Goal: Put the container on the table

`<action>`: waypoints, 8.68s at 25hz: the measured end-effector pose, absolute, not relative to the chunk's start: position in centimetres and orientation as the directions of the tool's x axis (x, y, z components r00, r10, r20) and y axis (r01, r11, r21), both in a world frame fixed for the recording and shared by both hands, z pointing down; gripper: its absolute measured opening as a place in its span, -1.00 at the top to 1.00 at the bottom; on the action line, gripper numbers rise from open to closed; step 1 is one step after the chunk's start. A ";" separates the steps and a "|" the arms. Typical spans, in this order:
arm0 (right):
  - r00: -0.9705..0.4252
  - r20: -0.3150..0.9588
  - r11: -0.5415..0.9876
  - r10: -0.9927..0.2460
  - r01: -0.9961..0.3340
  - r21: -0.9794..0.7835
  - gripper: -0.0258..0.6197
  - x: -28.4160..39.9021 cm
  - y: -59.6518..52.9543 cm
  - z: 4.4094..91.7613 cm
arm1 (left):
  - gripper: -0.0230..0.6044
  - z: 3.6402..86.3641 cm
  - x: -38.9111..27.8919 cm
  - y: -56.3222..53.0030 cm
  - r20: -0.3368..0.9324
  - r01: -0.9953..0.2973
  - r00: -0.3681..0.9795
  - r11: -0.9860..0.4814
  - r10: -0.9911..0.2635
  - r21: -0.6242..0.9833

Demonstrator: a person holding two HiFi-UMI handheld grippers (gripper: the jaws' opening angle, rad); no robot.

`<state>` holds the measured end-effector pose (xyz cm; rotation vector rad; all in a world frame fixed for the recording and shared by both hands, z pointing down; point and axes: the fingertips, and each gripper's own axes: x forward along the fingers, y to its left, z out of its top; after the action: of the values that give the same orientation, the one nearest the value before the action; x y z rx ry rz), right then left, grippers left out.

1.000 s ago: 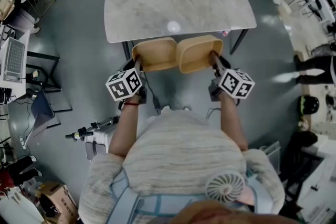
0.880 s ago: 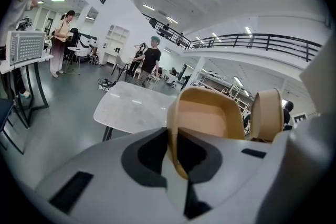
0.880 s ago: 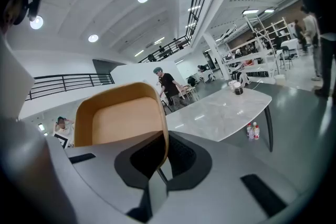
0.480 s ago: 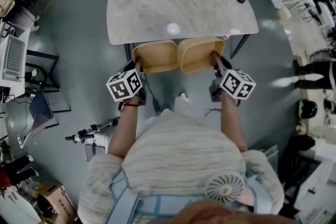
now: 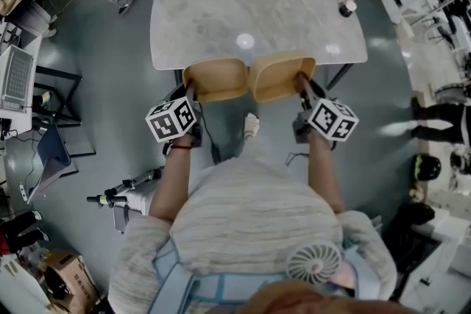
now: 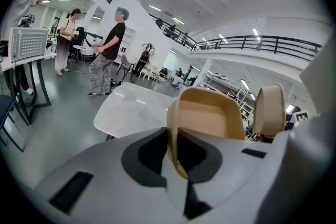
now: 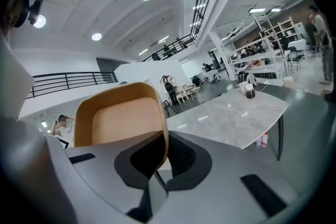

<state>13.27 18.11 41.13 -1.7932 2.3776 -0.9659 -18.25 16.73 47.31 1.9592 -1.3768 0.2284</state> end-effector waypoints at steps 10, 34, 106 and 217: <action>-0.378 0.377 0.161 -0.846 -0.854 -0.495 0.90 15.3 9.3 42.9 | 0.82 48.4 -16.2 9.2 0.553 -0.890 0.380 -0.128 -0.741 0.439; -0.462 0.426 0.218 -0.778 -0.834 -0.506 0.90 18.9 -7.2 43.8 | 0.82 48.6 -10.7 -6.0 0.589 -0.911 0.322 -0.074 -0.741 0.405; -0.257 0.734 -0.060 -0.628 -0.925 -0.375 0.90 17.9 -21.1 60.9 | 0.82 57.3 -16.1 -9.1 0.735 -0.934 0.302 -0.035 -0.607 0.355; -0.173 0.869 -0.012 -0.465 -0.980 -0.201 0.72 20.9 -22.1 70.4 | 0.82 60.0 -14.2 -9.8 0.781 -0.933 0.334 -0.070 -0.527 0.352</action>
<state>20.88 -22.06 70.38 -2.2371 2.5002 -1.6829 -14.15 -9.77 59.97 1.7262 -1.3133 0.5853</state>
